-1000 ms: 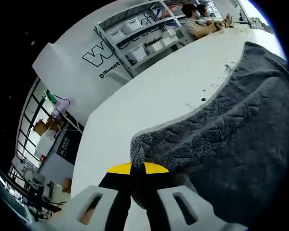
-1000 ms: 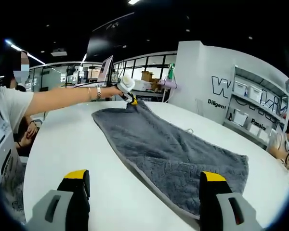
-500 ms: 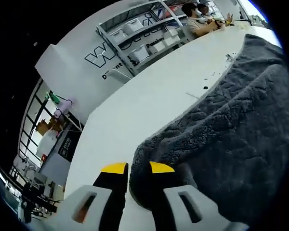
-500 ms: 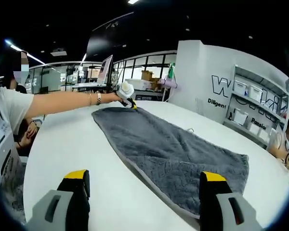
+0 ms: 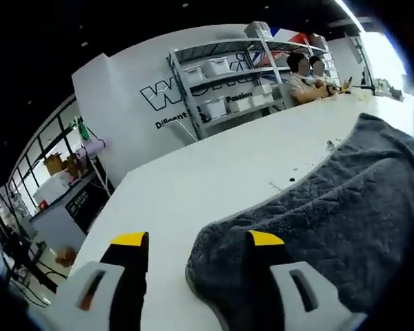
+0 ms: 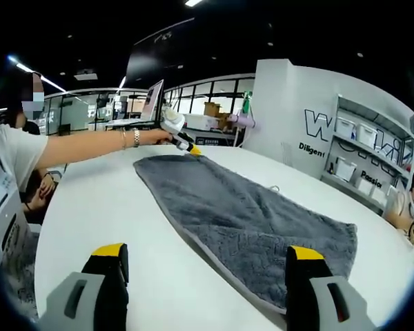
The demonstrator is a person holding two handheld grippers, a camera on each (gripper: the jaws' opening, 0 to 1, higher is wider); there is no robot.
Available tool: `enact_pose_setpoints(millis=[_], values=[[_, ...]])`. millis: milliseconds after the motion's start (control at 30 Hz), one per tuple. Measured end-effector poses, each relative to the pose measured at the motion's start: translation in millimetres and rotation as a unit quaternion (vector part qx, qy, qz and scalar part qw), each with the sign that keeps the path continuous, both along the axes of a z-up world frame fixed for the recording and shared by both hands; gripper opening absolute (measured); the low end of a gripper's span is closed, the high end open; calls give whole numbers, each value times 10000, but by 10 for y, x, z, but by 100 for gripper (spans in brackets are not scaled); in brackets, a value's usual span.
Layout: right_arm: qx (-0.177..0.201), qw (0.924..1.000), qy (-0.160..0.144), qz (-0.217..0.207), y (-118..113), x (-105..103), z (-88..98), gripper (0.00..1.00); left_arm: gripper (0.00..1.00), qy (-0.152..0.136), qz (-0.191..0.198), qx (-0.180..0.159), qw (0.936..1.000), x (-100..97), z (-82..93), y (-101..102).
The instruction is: Fold the towel on the table until its edges align and the towel forms a compact rectangular stack.
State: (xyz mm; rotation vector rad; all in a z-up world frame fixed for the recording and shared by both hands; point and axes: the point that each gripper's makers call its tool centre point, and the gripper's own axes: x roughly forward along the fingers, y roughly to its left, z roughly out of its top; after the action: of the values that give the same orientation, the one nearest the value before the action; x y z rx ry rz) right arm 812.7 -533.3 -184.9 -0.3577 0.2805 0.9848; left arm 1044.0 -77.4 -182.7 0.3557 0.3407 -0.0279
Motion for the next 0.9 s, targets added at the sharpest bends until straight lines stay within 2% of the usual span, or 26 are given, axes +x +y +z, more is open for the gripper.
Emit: enact_pose_setpoints(millis=[67, 133, 333, 467, 600, 700, 867, 900], values=[[-5, 10000, 2, 6, 4, -4, -3, 99, 76, -99, -102, -280, 9995, -28, 34, -66], [-3, 10000, 6, 14, 9, -8, -4, 99, 80, -115, -292, -603, 9977, -106, 55, -177], [16, 10000, 22, -1, 3, 6, -4, 99, 99, -232, -659, -855, 9939, -316, 153, -459], [13, 10000, 65, -49, -9, 32, -27, 99, 100, -231, -1032, -985, 9895, -480, 204, -725], [6, 9999, 91, -64, -3, 42, -40, 99, 100, -279, -1298, -901, 9870, -680, 280, -929], [0, 9999, 102, -76, 2, 47, -48, 99, 100, -387, -1494, -1070, 9822, -831, 362, -1092], [4, 9999, 112, -108, -6, 58, -53, 99, 100, -354, -2077, -1389, 9676, -1187, 383, -1525], [7, 9999, 118, -120, -10, 62, -55, 99, 100, -336, -2298, -1442, 9619, -1296, 366, -1665]])
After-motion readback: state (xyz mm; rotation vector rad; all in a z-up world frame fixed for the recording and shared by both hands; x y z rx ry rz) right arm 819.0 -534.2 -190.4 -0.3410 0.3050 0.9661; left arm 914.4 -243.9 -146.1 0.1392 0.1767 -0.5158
